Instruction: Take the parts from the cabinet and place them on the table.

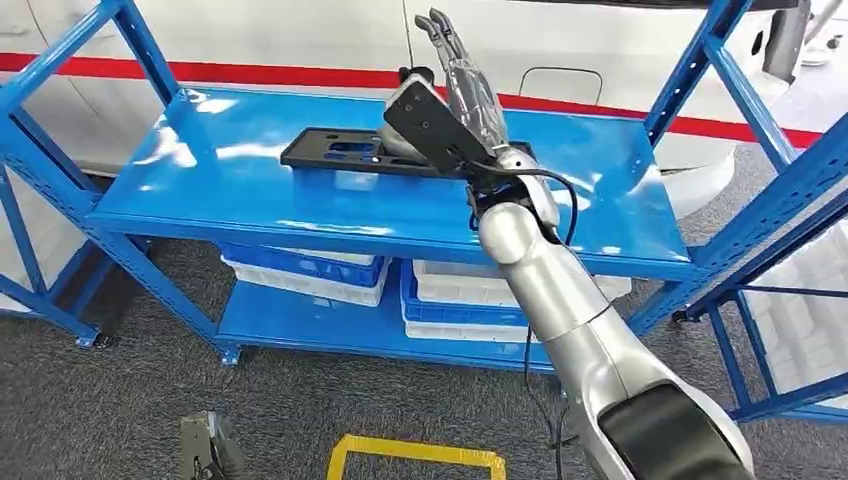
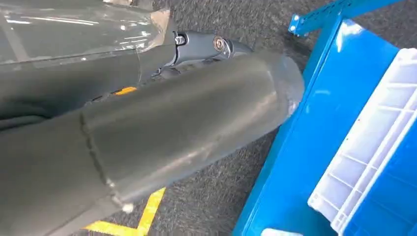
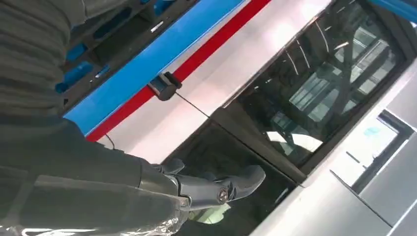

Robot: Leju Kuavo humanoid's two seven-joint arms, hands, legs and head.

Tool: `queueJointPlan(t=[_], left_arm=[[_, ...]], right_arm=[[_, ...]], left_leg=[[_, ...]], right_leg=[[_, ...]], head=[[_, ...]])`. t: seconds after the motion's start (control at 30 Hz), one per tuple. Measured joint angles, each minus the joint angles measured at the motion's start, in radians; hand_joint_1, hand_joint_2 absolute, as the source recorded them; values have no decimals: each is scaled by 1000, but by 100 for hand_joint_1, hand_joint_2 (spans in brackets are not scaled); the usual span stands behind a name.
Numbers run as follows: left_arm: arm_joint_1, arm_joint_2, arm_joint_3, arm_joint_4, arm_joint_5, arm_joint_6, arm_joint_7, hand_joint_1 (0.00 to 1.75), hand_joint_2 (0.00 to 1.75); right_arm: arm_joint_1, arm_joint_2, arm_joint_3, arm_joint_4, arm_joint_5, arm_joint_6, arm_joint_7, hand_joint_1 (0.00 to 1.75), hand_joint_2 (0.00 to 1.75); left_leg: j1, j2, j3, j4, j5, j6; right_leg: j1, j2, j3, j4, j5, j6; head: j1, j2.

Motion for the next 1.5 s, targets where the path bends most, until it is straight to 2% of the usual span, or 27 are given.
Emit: queueJointPlan(t=[0.03,0.07,0.1,0.13,0.17,0.2,0.23,0.27,0.3,0.33,0.37,0.4,0.43,0.47,0.5,0.57,0.6,0.63,0.67,0.7,0.73,0.77,0.87,0.97,1.13,1.33,1.5], left_arm=[[0,0,0,0,0,0,0,0,0],[0,0,0,0,-1,0,0,0,0],[0,-2,0,0,-1,0,0,0,0],[1,-3,-1,1,-3,0,0,0,0],[1,-3,-2,1,-7,0,1,0,0],[-2,-3,-3,1,-13,2,2,0,0],[-1,-4,-5,1,-16,2,2,0,0],[-2,-3,-7,1,-18,2,2,0,0],[-4,-1,-10,1,-22,2,3,0,0],[-5,1,-11,1,-23,2,3,0,0],[-8,0,-13,1,-24,1,3,0,0],[-10,1,-15,1,-25,1,4,0,0],[-9,2,-19,1,-27,0,7,0,0],[-8,2,-21,2,-29,0,12,0,0],[-8,3,-22,3,-32,0,16,0,0],[-8,6,-25,4,-36,0,22,0,0],[-8,7,-26,5,-41,0,29,0,0],[-8,8,-28,5,-49,1,42,0,0],[-10,7,-33,11,-63,8,61,0,0],[-12,7,-42,11,-80,12,94,0,0],[-12,8,-51,13,-94,20,127,0,0],[-12,8,-61,15,-115,37,167,0,0],[-12,14,-93,22,-160,74,257,0,0],[0,26,-120,37,-200,116,423,0,0],[51,47,-164,60,-234,127,594,0,0],[122,65,-178,80,-231,114,694,0,0],[159,70,-189,90,-233,113,723,0,0]], right_arm=[[1,0,0,0,0,0,0,0,175],[0,0,0,0,0,0,0,0,175],[0,0,0,0,0,0,0,0,175],[0,-2,0,0,0,0,0,0,175],[0,-5,0,1,0,0,0,0,175],[0,-5,0,1,3,1,0,0,175],[1,-8,-2,1,3,-1,0,0,175],[2,-9,-3,1,3,-3,0,0,175],[3,-8,-2,0,3,-3,-2,0,175],[4,-7,-3,-1,4,-4,-2,0,175],[2,-7,-3,-1,5,-5,-3,0,175],[4,-7,-2,-1,5,-5,-3,0,175],[9,-8,-2,0,5,-5,-3,0,175],[14,-9,-3,0,5,-4,-3,0,175],[21,-10,-3,0,5,-5,-3,0,175],[28,-13,-4,0,7,-5,-3,0,175],[28,-13,-5,0,8,-5,-3,0,175],[27,-13,-6,0,8,-5,-3,0,175],[27,-16,-6,1,8,-5,-3,0,175],[27,-16,-6,1,8,-4,-3,0,175],[30,-18,-8,1,8,-4,-2,0,175],[32,-19,-11,0,10,-4,-2,0,175],[40,-24,-18,-5,18,-4,-2,0,175],[50,-24,-20,-19,21,-3,-2,0,175],[63,-32,-22,-36,20,6,-2,0,175],[79,-45,-21,-50,3,14,-3,0,175],[100,-45,5,-59,30,37,-15,0,175]], left_leg=[[-4,-3,13,0,-9,0],[-7,-4,28,0,-19,0],[-10,-5,42,0,-30,-1],[-10,-6,45,-2,-38,-3],[-15,-10,57,2,-48,-8],[-16,-8,53,-3,-58,-16],[-15,-8,58,11,-53,-19],[-15,-8,64,9,-54,-22],[-13,-7,69,12,-67,-28],[-12,1,62,33,-75,-35],[-10,5,34,86,-88,-45],[-4,7,-12,156,-110,-52],[1,8,-68,228,-140,-58],[4,9,-111,268,-157,-63],[6,10,-136,273,-146,-64],[10,10,-125,178,-54,-63],[12,10,-97,77,30,-64],[14,11,-83,14,77,-64],[5,11,-82,13,48,-63],[0,11,-69,7,50,-44],[-2,8,-69,4,59,-38],[1,9,-69,3,66,-41],[-8,2,-69,4,64,-39],[-10,2,-69,3,57,-30],[-13,2,-69,3,56,-26],[-14,2,-68,3,57,-24],[-11,3,-68,3,57,-24]], right_leg=[[2,0,11,-61,40,8],[6,0,43,-151,93,13],[11,0,75,-245,149,13],[14,-2,92,-313,195,7],[18,-5,88,-318,162,-21],[20,-2,106,-316,156,-32],[17,-2,106,-325,170,-38],[15,-1,116,-324,171,-44],[4,0,130,-327,168,-47],[3,1,144,-328,164,-53],[2,1,151,-328,157,-57],[2,2,155,-328,151,-60],[2,3,159,-328,144,-61],[2,4,164,-328,136,-59],[2,6,173,-327,128,-58],[-1,7,196,-327,114,-52],[-3,8,212,-327,104,-47],[-3,8,219,-328,97,-42],[0,9,223,-330,95,-38],[2,10,217,-332,91,-32],[3,9,218,-332,88,-27],[10,9,220,-325,85,-26],[10,6,223,-335,85,-26],[10,5,227,-344,83,-27],[9,5,226,-348,83,-27],[9,5,227,-348,85,-24],[9,5,226,-348,85,-24]], head=[[1,0],[0,0],[1,0],[1,0],[-1,0],[2,0],[3,0],[3,0],[2,0],[2,0],[-7,0],[-7,0],[-6,0],[-8,0],[-7,0],[-7,0],[-8,0],[-9,0],[-6,0],[-9,0],[-7,0],[-7,0],[-8,0],[-7,0],[-7,0],[-7,0],[-7,0]])
